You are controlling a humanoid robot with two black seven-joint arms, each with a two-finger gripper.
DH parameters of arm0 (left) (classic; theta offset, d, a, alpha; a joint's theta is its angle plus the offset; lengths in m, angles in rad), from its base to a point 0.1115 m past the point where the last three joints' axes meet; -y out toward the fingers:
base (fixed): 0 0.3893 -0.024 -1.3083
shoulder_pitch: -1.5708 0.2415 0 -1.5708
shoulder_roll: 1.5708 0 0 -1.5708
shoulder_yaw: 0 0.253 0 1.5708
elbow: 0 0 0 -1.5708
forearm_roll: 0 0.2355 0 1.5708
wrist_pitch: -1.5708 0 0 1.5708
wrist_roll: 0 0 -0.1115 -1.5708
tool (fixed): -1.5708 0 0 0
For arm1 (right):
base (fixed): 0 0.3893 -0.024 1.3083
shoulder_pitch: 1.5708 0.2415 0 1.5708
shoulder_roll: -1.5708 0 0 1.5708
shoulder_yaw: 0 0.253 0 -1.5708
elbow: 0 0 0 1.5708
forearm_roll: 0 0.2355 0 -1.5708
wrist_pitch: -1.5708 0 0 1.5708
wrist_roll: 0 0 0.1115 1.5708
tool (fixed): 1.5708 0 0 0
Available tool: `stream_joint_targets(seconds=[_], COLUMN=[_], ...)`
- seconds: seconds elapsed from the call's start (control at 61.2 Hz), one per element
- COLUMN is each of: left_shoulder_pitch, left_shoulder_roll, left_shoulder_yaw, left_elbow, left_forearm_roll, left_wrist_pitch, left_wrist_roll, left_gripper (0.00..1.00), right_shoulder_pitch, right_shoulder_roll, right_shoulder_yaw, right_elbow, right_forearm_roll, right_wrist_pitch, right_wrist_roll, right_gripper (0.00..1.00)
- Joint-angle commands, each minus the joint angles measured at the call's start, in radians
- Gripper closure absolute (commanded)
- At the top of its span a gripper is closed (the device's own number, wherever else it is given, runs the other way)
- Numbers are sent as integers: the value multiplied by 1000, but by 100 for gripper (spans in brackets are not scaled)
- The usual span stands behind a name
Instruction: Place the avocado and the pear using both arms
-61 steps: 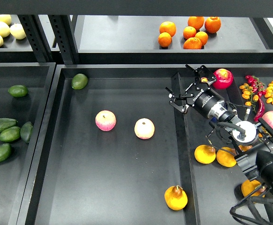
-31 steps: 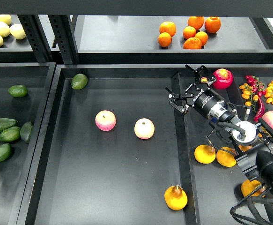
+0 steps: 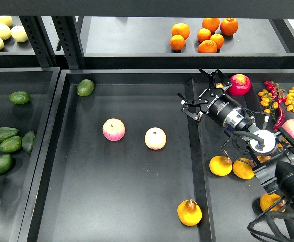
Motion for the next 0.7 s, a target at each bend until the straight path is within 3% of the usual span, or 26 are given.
stream_joint_targets(seconds=[0.0,0.131,0.278,0.523,0.686], left_shoulder_pitch=[2,7,8,1,1], left_shoulder_roll=[-5,-5,-10,-35,-39], left_shoulder_yaw=[-5,-7,-5,-24,-94], left_elbow=[0,0,-3,-10,-10], left_forearm_roll=[-2,-2,-2,-3,-3], left_wrist_pitch=[0,0,0,0,0], left_wrist_roll=[0,0,0,0,0], left_gripper=[42,39,24,7,4], right_shoulder_pitch=[0,0,0,0,0], right_shoulder_roll=[0,0,0,0,0], right_shoulder_yaw=[0,0,0,0,0], right_elbow=[0,2,2,0,2], right_forearm_roll=[0,0,0,0,0], right_wrist_pitch=[0,0,0,0,0], right_wrist_roll=[0,0,-3,-11,-9], right_gripper=[0,0,0,0,0])
